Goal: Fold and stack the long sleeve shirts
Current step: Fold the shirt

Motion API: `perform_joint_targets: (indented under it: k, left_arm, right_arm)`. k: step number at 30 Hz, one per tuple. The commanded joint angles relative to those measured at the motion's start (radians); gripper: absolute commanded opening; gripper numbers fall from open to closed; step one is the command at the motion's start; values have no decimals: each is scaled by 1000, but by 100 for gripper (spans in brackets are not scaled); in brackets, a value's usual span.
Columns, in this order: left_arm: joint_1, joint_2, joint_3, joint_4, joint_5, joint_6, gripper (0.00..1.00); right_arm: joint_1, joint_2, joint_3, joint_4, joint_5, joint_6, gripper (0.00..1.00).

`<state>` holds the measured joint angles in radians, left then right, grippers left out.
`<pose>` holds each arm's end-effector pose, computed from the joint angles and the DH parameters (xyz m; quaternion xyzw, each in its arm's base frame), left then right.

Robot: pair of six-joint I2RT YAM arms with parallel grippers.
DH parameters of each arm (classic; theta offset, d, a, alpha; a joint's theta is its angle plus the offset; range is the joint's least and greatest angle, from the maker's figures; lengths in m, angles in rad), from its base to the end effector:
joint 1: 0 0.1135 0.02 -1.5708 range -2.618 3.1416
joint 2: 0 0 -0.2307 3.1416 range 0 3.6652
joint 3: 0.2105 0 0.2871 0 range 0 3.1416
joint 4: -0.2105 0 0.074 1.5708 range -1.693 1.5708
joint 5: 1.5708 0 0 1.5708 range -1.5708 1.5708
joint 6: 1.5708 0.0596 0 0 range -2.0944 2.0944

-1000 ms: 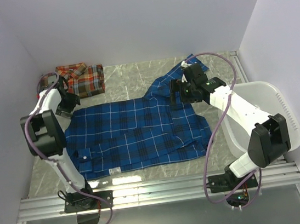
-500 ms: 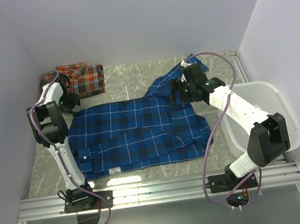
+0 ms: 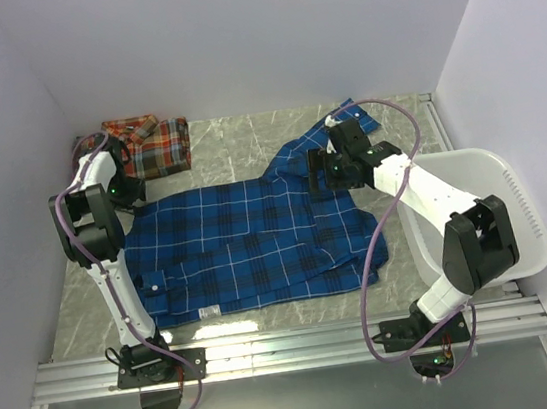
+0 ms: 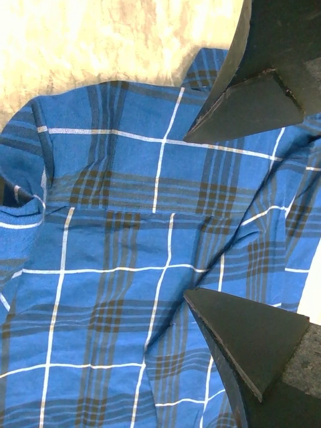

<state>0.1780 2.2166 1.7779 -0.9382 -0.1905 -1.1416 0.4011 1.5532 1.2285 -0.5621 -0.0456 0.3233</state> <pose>0.4547 0.0933 0.1028 -0.6146 0.7772 0.0392 0.1293 0.3539 0.1530 0.2079 -0.0443 0.9408 0.1389 0.3059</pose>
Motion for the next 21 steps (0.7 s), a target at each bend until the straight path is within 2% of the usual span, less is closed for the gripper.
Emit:
perform_joint_targets:
  k: [1, 5, 6, 8, 12, 18, 20, 21]
  left_arm:
    - [5, 35, -23, -57, -53, 5, 55]
    - [3, 45, -31, -48, -61, 22, 41]
    - [3, 49, -31, -48, -67, 28, 33]
    - [5, 52, -31, -34, -72, 48, 24]
    - [5, 75, -28, -11, -64, 86, 0]
    - [-2, 42, -25, 44, -82, 140, 1]
    - [-5, 25, -29, 56, -102, 163, 1]
    - [-8, 11, -29, 64, -109, 170, 1]
  right_arm:
    - [-2, 10, 51, 39, 10, -7, 95]
    - [-1, 5, 62, 48, 15, 3, 95]
    - [-1, 4, 62, 50, 15, 8, 95]
    - [-1, 4, 71, 48, 13, 11, 94]
    - [-1, 10, 91, 45, 21, 23, 94]
    - [-33, 44, 115, 90, 38, 112, 94]
    - [-77, 73, 117, 137, -11, 140, 94]
    - [-96, 88, 121, 154, -87, 160, 93]
